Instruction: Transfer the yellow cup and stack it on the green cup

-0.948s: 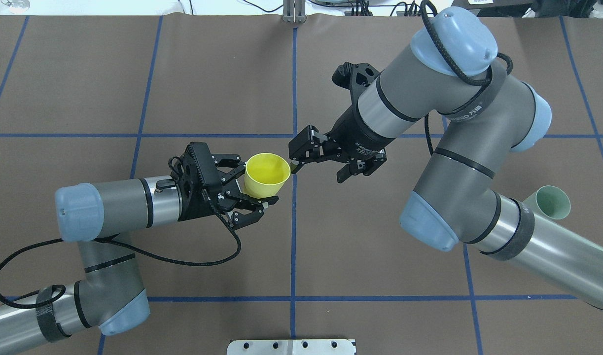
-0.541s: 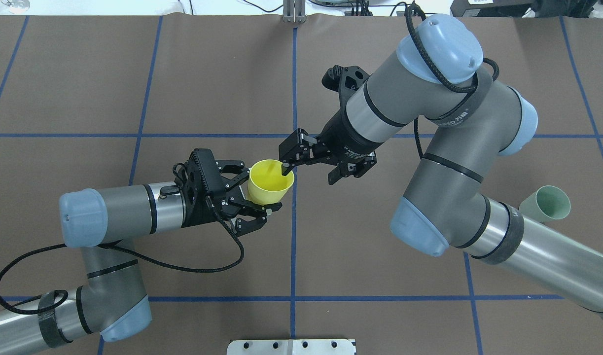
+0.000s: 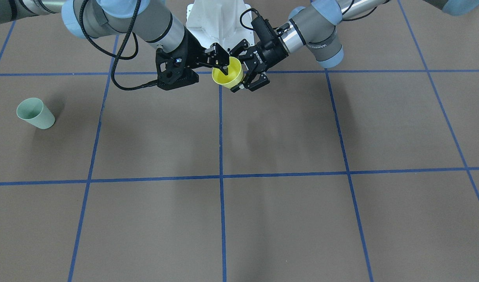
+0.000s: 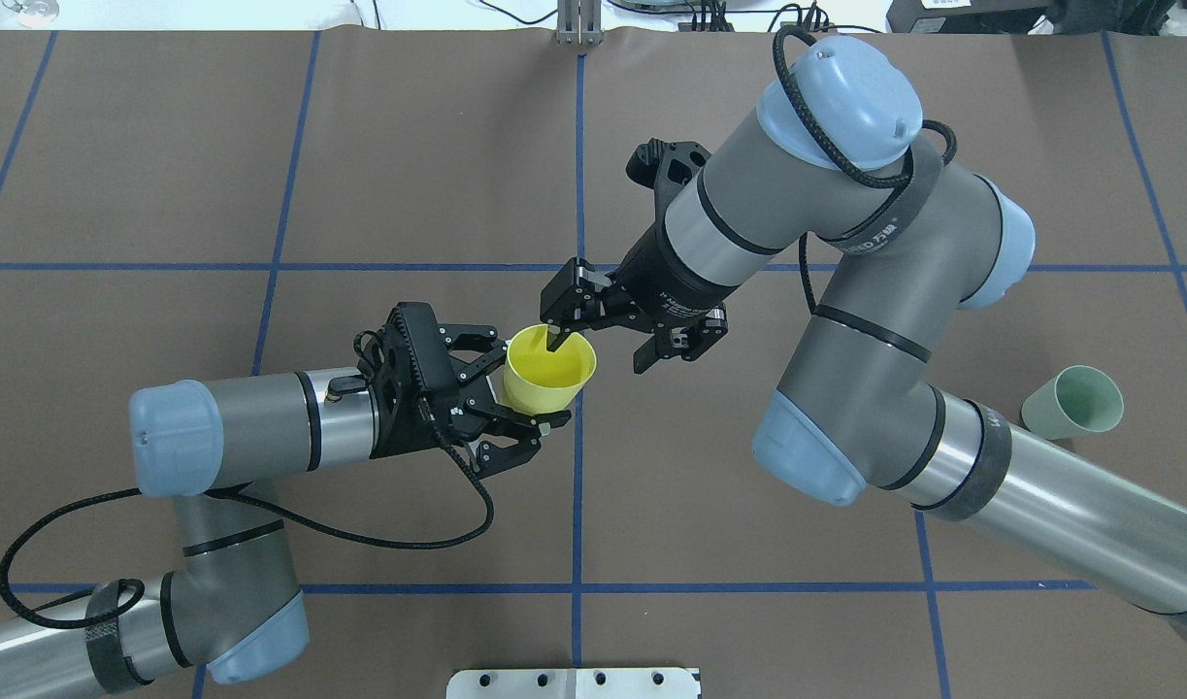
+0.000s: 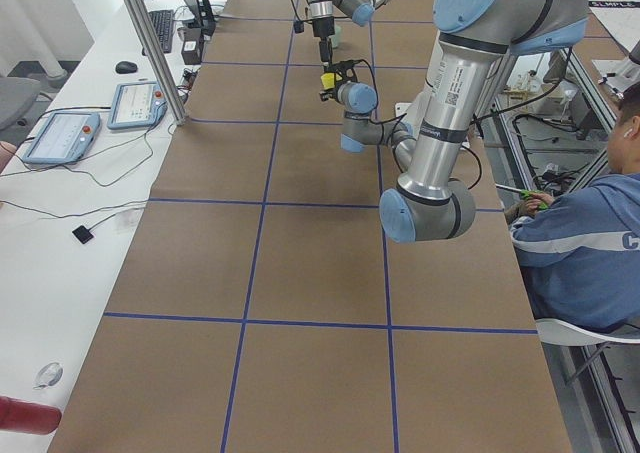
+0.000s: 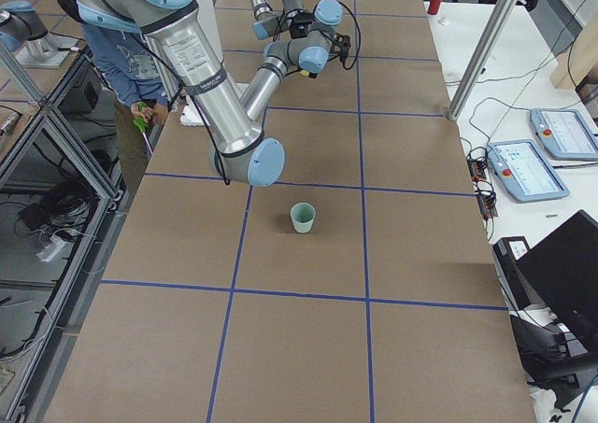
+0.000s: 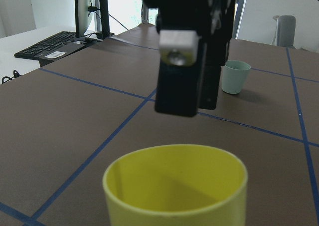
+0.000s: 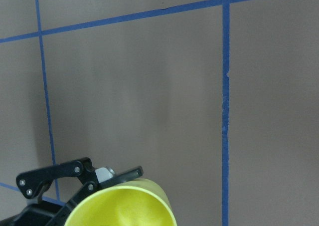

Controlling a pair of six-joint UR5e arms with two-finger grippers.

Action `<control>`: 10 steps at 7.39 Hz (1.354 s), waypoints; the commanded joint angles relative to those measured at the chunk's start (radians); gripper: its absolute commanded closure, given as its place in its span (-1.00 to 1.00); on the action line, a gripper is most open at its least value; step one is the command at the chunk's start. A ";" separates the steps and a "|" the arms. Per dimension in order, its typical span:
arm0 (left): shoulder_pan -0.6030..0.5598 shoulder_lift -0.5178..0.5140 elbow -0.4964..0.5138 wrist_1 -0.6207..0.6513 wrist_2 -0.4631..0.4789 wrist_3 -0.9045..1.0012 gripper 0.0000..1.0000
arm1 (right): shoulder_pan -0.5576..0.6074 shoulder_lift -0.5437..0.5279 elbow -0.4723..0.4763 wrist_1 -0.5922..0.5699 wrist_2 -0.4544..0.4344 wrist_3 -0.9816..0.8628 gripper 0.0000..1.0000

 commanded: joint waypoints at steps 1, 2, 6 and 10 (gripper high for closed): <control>0.001 -0.009 -0.003 0.000 0.000 -0.001 0.86 | -0.003 -0.006 -0.002 -0.001 0.050 0.017 -0.62; 0.001 -0.010 -0.003 0.000 0.001 0.001 0.85 | -0.002 -0.012 -0.002 -0.001 0.075 0.021 -0.54; 0.001 -0.017 -0.003 0.000 0.001 0.001 0.79 | -0.006 -0.011 -0.003 -0.001 0.080 0.035 0.37; 0.001 -0.018 -0.003 -0.001 0.001 0.002 -0.11 | -0.005 -0.015 -0.003 -0.001 0.084 0.035 1.00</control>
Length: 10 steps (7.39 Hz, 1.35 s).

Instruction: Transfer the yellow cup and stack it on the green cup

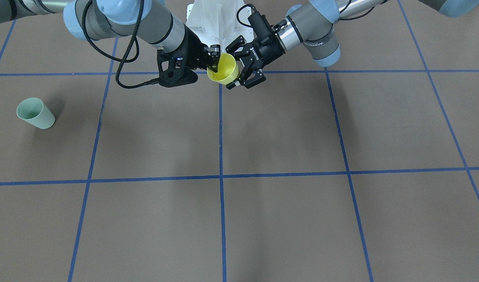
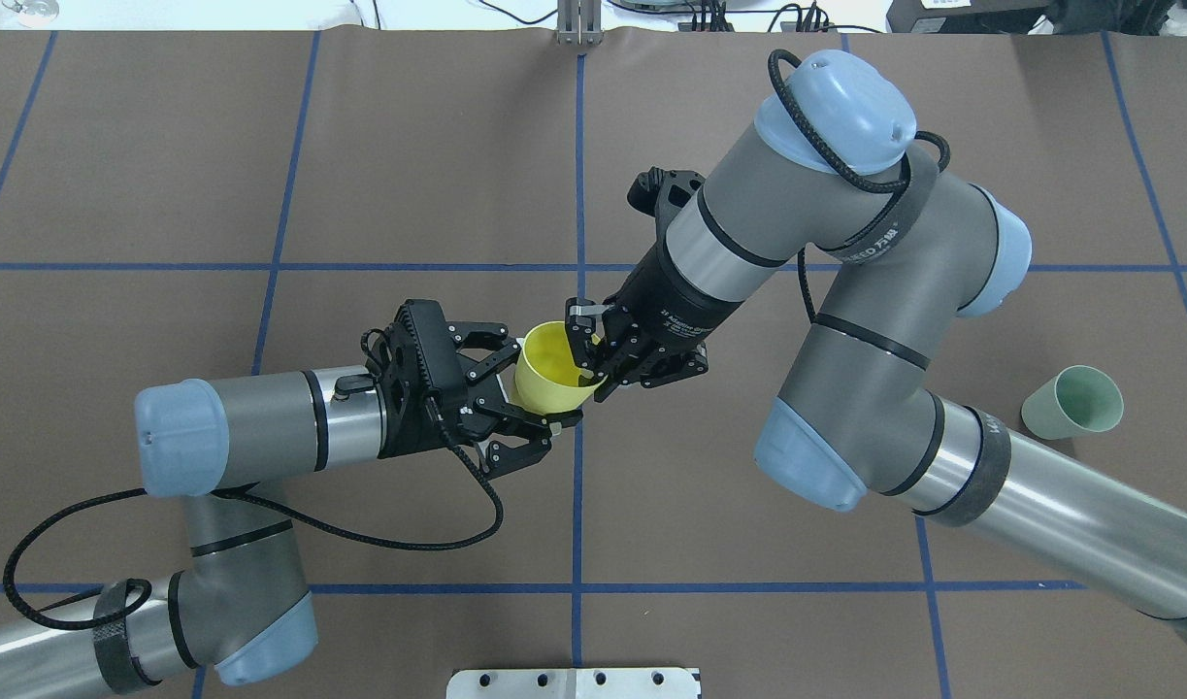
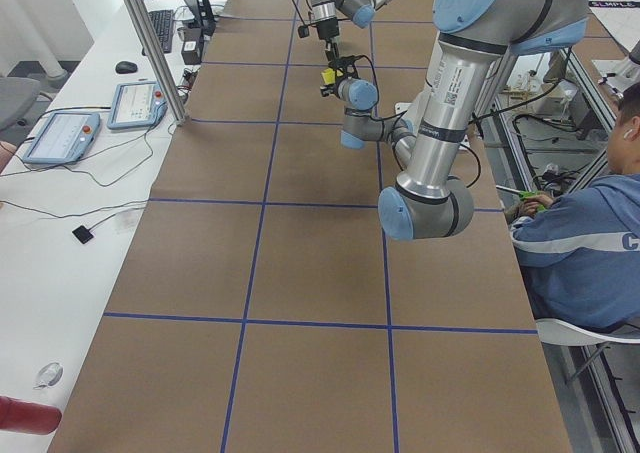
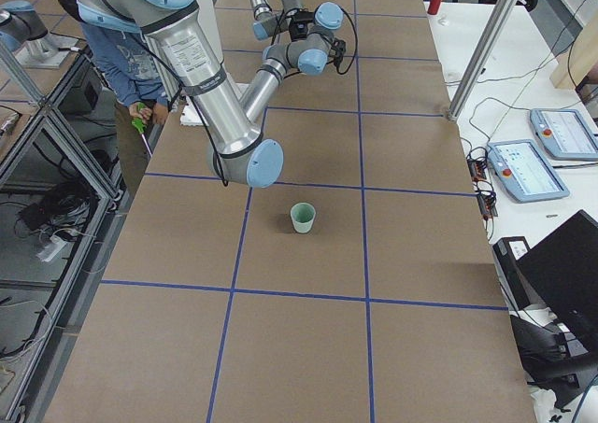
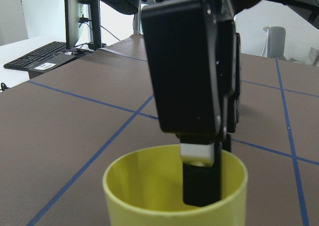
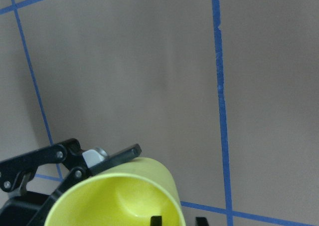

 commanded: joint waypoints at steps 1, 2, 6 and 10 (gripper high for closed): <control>0.007 -0.008 0.002 -0.001 0.005 0.001 -0.58 | 0.003 -0.007 0.002 0.000 0.002 0.003 1.00; 0.007 -0.010 0.000 -0.001 0.005 0.000 -0.97 | 0.004 -0.007 0.008 0.001 0.008 0.046 1.00; 0.009 -0.001 -0.024 -0.002 0.005 -0.002 -0.99 | 0.016 -0.017 0.017 0.035 0.013 0.110 1.00; 0.009 0.051 -0.053 -0.002 0.005 -0.003 -0.99 | 0.204 -0.152 0.120 -0.024 0.065 0.135 1.00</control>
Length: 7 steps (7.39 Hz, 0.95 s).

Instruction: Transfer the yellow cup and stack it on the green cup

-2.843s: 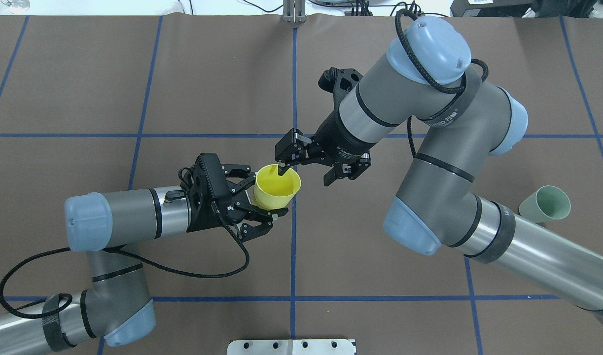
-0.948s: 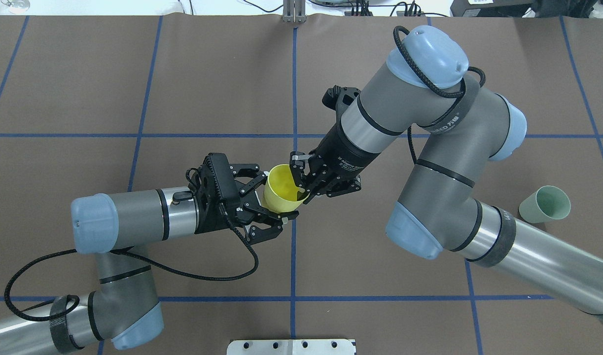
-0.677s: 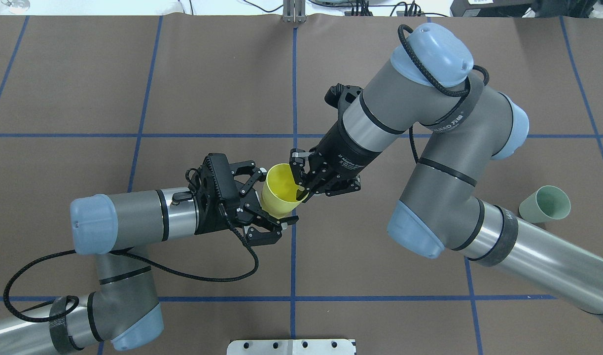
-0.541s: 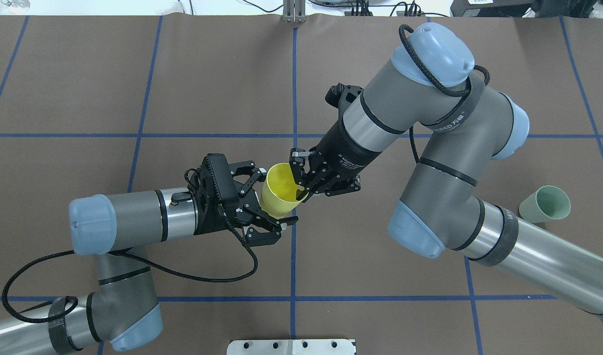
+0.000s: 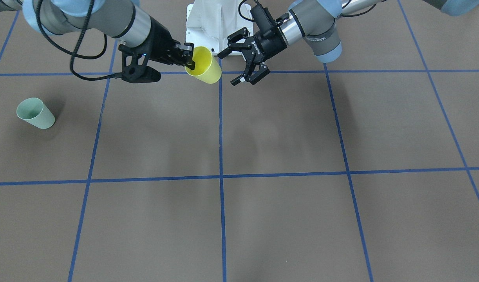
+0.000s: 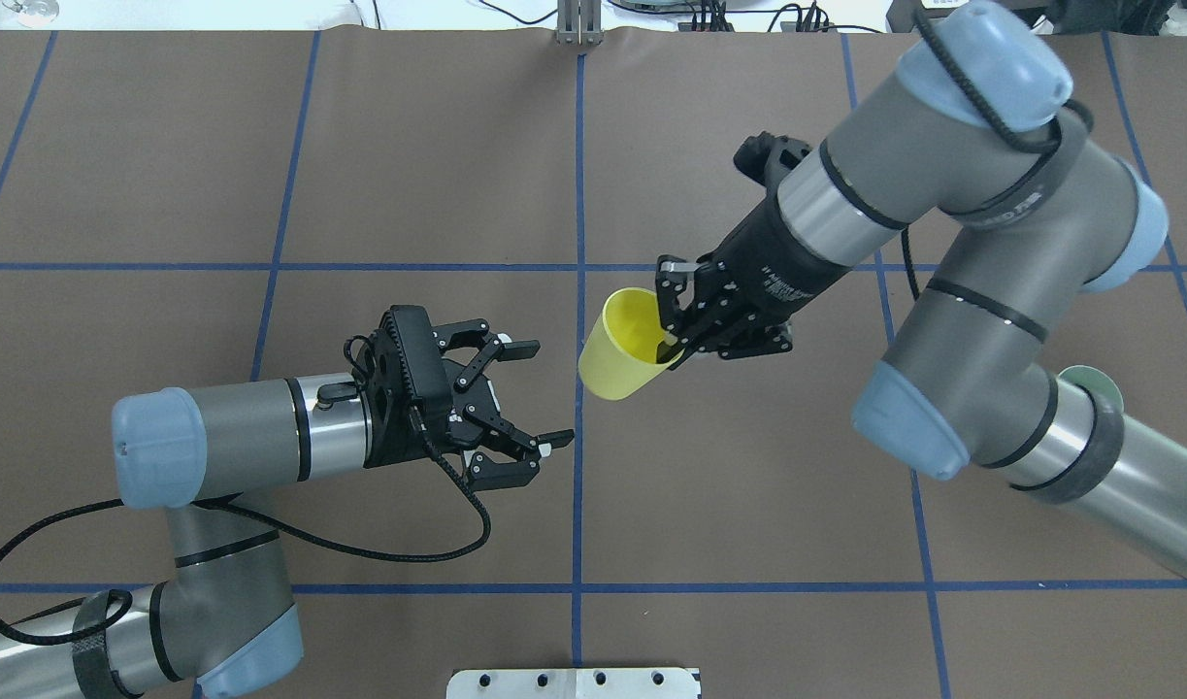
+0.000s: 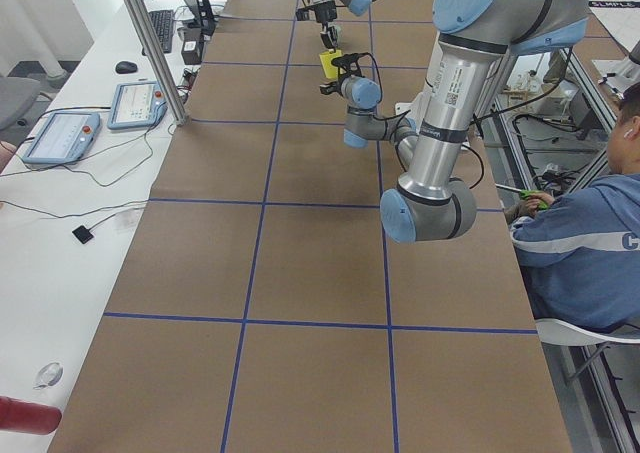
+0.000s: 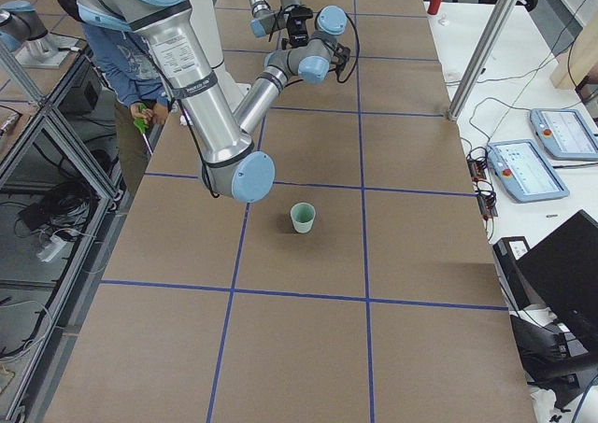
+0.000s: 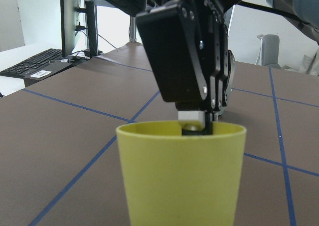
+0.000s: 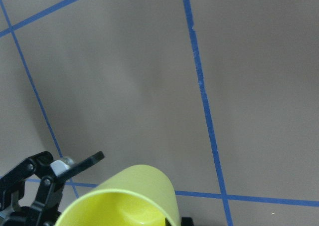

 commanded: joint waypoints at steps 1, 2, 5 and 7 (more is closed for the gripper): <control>0.000 0.023 -0.008 0.002 0.003 -0.010 -0.99 | 0.160 -0.043 0.022 -0.083 -0.023 0.008 1.00; 0.000 0.024 -0.008 0.004 0.003 -0.015 -0.99 | 0.207 -0.116 0.048 -0.091 -0.054 0.008 1.00; 0.002 0.024 0.004 0.010 0.118 -0.026 -0.99 | 0.268 -0.352 0.079 -0.093 -0.169 -0.053 1.00; 0.002 0.024 0.004 0.011 0.118 -0.029 -0.99 | 0.349 -0.504 0.084 -0.093 -0.207 -0.328 1.00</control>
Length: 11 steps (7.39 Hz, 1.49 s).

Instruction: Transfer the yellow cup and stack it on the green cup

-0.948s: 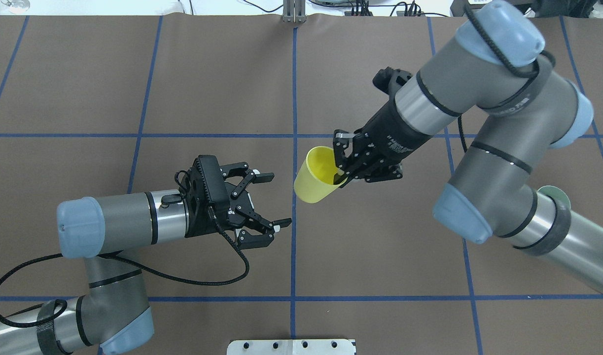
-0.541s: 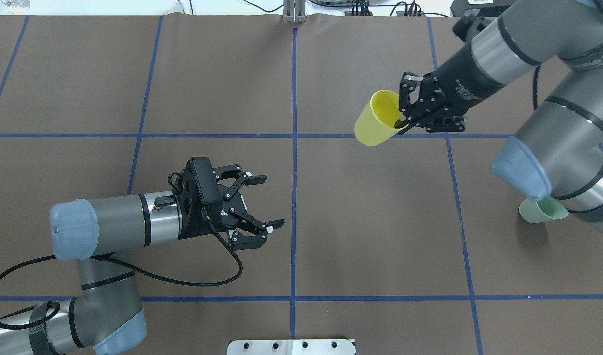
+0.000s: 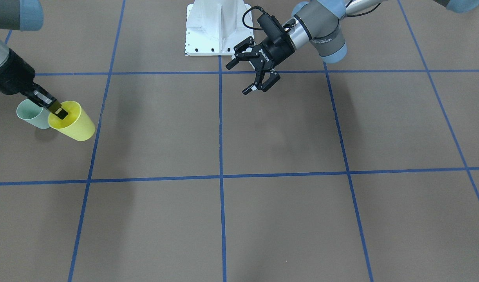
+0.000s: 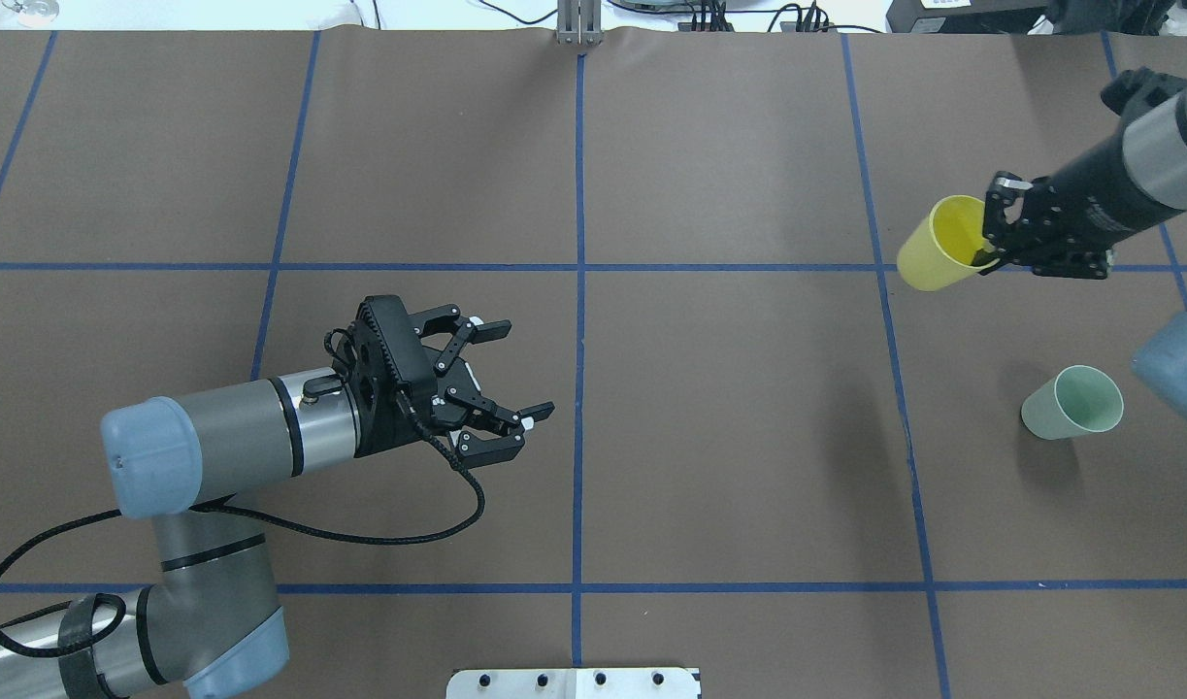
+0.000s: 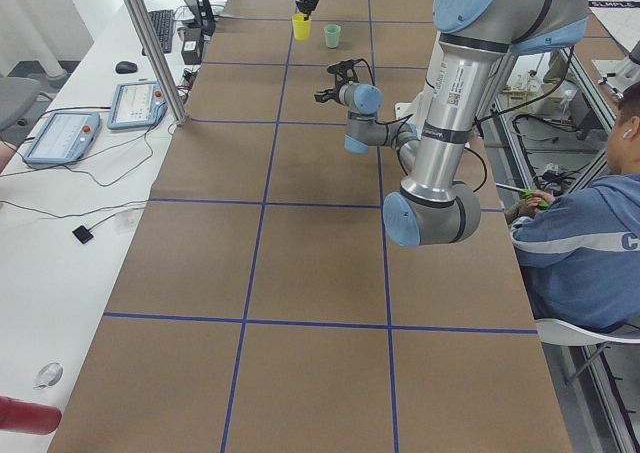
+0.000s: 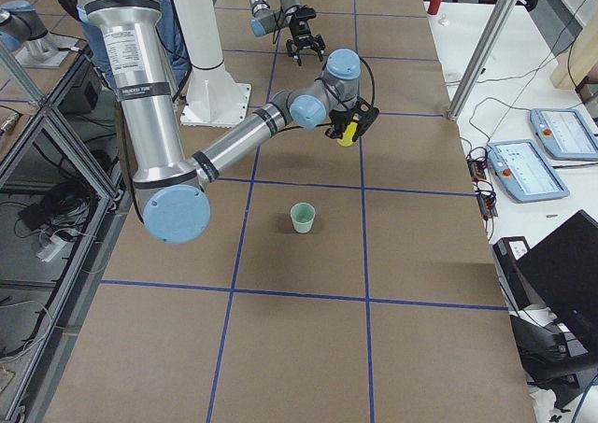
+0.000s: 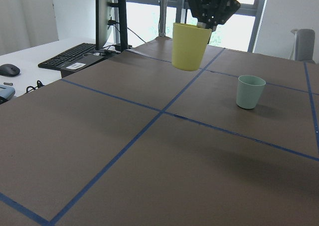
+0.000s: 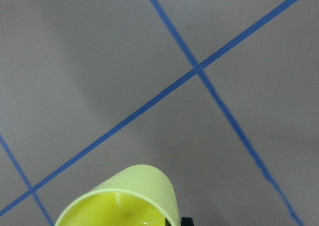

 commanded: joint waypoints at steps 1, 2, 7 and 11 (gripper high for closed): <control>0.000 0.000 0.011 0.004 0.008 -0.002 -0.99 | 0.098 -0.167 0.005 0.001 -0.024 -0.290 1.00; -0.001 0.000 0.023 0.004 0.011 -0.002 -0.99 | 0.140 -0.232 0.014 0.001 -0.025 -0.417 1.00; -0.003 0.002 0.028 0.004 0.016 -0.002 -0.99 | 0.056 -0.340 0.071 0.006 -0.035 -0.428 1.00; -0.003 0.025 0.020 0.003 0.017 -0.004 -0.99 | 0.033 -0.340 0.050 0.012 -0.025 -0.433 1.00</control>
